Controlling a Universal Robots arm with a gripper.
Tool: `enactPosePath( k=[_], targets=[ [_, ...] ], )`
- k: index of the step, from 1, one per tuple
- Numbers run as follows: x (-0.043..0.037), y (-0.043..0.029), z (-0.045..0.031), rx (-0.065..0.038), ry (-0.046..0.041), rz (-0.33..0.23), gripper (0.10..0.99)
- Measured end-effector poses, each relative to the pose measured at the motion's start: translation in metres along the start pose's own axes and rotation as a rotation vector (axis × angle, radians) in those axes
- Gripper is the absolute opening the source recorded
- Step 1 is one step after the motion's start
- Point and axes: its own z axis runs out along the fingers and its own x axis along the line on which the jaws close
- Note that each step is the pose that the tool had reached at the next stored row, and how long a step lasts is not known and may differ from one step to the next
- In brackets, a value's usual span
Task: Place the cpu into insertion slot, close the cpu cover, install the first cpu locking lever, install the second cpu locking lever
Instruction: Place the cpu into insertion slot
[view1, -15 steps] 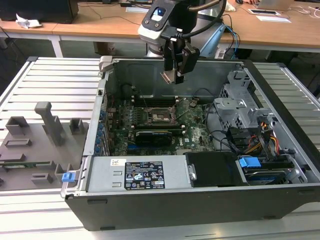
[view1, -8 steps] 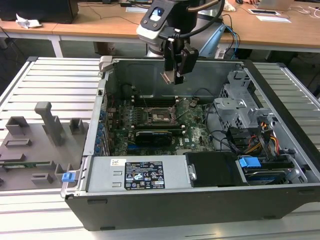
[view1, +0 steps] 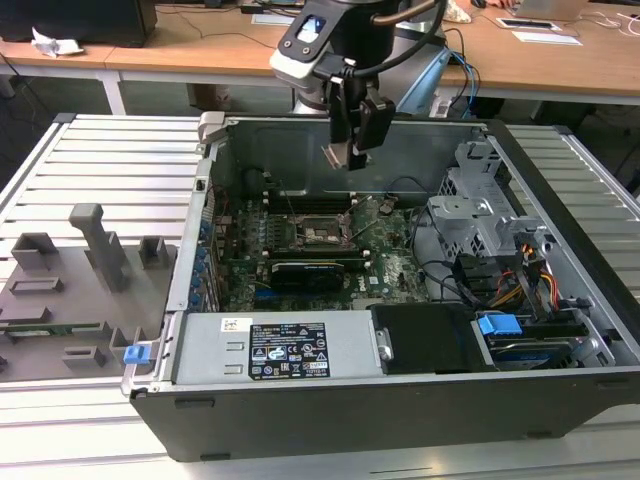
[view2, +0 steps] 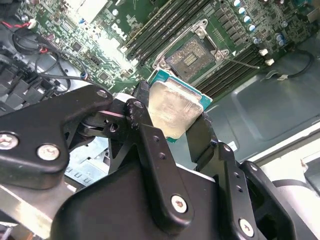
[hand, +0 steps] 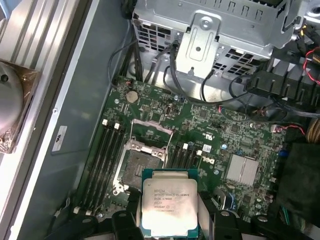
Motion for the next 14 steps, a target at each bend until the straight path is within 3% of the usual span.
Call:
enactPosePath(
  k=[5,14],
  targets=[
    [0.0003,-0.0012,0.0020,-0.001,-0.0048,0.059,0.537],
    [0.0018,-0.0055,0.0040,0.000,-0.0068,0.067,0.537]
  ],
)
